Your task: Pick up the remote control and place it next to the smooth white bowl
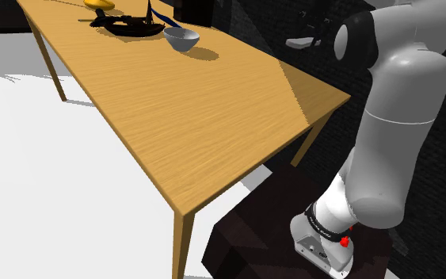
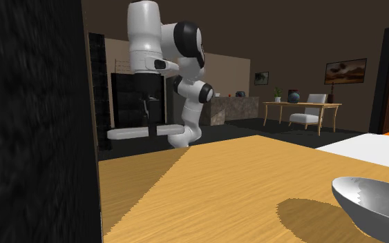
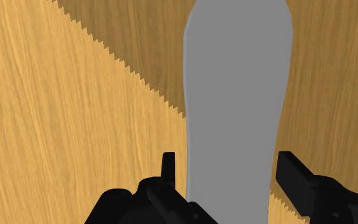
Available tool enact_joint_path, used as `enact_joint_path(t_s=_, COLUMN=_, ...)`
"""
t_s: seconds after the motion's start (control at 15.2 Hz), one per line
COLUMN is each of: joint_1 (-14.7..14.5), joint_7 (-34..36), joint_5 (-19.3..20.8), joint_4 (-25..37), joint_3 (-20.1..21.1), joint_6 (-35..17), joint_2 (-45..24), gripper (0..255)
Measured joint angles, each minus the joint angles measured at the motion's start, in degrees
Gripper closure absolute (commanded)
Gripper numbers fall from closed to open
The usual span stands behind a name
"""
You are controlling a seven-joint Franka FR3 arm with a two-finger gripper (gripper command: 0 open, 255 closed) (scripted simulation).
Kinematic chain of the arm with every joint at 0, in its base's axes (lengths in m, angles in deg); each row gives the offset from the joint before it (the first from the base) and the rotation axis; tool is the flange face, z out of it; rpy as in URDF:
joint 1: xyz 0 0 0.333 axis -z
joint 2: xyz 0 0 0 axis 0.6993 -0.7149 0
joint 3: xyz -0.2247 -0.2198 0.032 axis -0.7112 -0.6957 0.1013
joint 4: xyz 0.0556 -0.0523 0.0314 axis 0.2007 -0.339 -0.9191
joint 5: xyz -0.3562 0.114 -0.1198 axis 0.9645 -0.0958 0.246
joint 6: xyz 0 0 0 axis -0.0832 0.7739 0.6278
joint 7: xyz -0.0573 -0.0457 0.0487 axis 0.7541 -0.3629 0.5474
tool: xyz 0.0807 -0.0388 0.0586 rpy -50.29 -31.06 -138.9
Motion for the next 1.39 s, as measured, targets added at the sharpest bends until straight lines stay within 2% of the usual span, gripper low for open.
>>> enact_joint_path(t_s=0.07, joint_1=-3.1, joint_7=1.8, joint_5=1.0, joint_4=-1.7, joint_3=-0.7, joint_6=-0.9, joint_2=1.2, gripper=255)
enact_joint_path(t_s=0.26, joint_1=-6.8, joint_7=5.7, joint_5=1.4, joint_4=-1.2, joint_3=-0.6, joint_6=-0.3, joint_2=1.6, gripper=255)
enact_joint_path(t_s=0.33, joint_1=-8.9, joint_7=7.2, joint_5=2.0, joint_4=-2.1, joint_3=-0.9, joint_6=-0.7, joint_2=2.3, gripper=255)
enact_joint_path(t_s=0.46, joint_1=-9.7, joint_7=9.5, joint_5=0.8, joint_4=-0.7, joint_3=0.2, joint_6=-0.2, joint_2=1.0, gripper=255)
enact_joint_path(t_s=0.59, joint_1=-12.6, joint_7=12.2, joint_5=1.2, joint_4=-1.2, joint_3=0.1, joint_6=-0.6, joint_2=1.5, gripper=255)
enact_joint_path(t_s=0.73, joint_1=-12.8, joint_7=14.2, joint_5=-0.2, joint_4=0.4, joint_3=1.3, joint_6=0.0, joint_2=-0.1, gripper=255)
enact_joint_path(t_s=0.79, joint_1=-14.6, joint_7=15.7, joint_5=0.2, joint_4=0.2, joint_3=1.2, joint_6=0.1, joint_2=0.4, gripper=255)
enact_joint_path(t_s=0.86, joint_1=-14.4, joint_7=16.8, joint_5=-0.7, joint_4=1.5, joint_3=1.9, joint_6=0.6, joint_2=-0.7, gripper=255)
enact_joint_path(t_s=0.92, joint_1=-15.7, joint_7=18.1, joint_5=-0.6, joint_4=1.6, joint_3=2.0, joint_6=0.7, joint_2=-0.5, gripper=255)
enact_joint_path(t_s=0.99, joint_1=-15.4, joint_7=18.9, joint_5=-1.3, joint_4=2.9, joint_3=2.5, joint_6=1.5, joint_2=-1.3, gripper=255)
enact_joint_path(t_s=1.06, joint_1=-13.8, joint_7=19.6, joint_5=-2.9, joint_4=5.5, joint_3=3.7, joint_6=2.7, joint_2=-3.1, gripper=255)
enact_joint_path(t_s=1.12, joint_1=-15.6, joint_7=20.8, joint_5=-2.6, joint_4=4.4, joint_3=3.6, joint_6=1.9, joint_2=-2.7, gripper=255)
enact_joint_path(t_s=1.19, joint_1=-15.8, joint_7=21.8, joint_5=-3.1, joint_4=5.2, joint_3=4.0, joint_6=2.2, joint_2=-3.3, gripper=255)
enact_joint_path(t_s=1.39, joint_1=-14.8, joint_7=25.2, joint_5=-5.9, joint_4=9.9, joint_3=6.2, joint_6=3.9, joint_2=-6.6, gripper=255)
